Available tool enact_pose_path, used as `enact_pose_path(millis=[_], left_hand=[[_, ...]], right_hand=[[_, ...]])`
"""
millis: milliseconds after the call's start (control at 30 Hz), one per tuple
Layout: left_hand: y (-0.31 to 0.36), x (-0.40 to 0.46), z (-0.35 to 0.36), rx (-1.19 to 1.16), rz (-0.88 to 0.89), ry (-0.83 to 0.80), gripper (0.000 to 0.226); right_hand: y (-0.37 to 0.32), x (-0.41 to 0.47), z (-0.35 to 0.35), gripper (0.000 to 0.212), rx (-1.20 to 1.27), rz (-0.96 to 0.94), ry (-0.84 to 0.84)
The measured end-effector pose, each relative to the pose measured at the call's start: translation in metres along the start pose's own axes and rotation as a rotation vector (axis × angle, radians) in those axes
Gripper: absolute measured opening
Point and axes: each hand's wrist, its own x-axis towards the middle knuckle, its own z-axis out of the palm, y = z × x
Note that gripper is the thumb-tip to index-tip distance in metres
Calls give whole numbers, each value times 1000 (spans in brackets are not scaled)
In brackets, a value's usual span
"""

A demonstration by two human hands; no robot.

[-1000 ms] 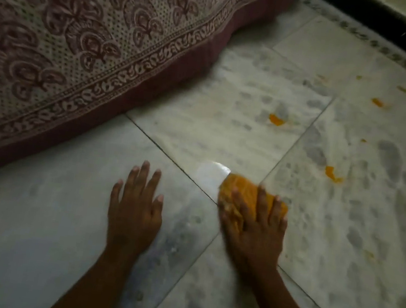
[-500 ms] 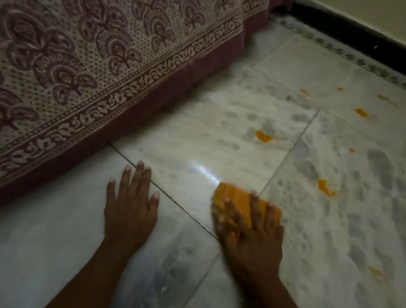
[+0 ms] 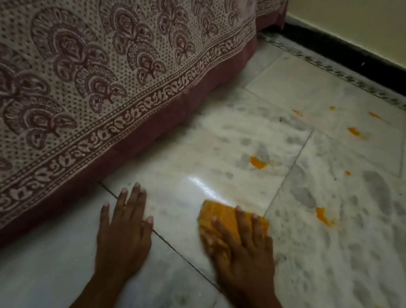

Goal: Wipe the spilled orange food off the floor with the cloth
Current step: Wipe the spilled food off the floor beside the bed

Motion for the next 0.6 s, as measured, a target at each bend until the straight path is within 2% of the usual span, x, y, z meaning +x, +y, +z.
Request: enact_pose_path(millis=[100, 167, 233, 300, 367, 433, 533, 600], left_hand=[[2, 1, 1, -28, -5, 24, 67], [0, 0, 9, -25, -9, 28, 66], [-3, 0, 11, -20, -15, 32, 66], [-3, 0, 11, -15, -16, 39, 66], [0, 0, 5, -16, -20, 18, 66], [4, 2, 1, -23, -28, 4, 67], [6, 4, -4, -32, -28, 1, 66], [5, 2, -2, -39, -32, -2, 66]], right_hand=[[-11, 73, 19, 61, -35, 252, 81], [-37, 124, 46, 60, -8, 287, 147], [-59, 141, 59, 60, 19, 208, 133], [-64, 120, 52, 61, -6, 65, 64], [-49, 78, 31, 60, 0, -96, -6], [-22, 39, 14, 58, -30, -121, -55], [6, 37, 1, 62, -84, 87, -42], [-5, 68, 12, 63, -116, 273, 3]])
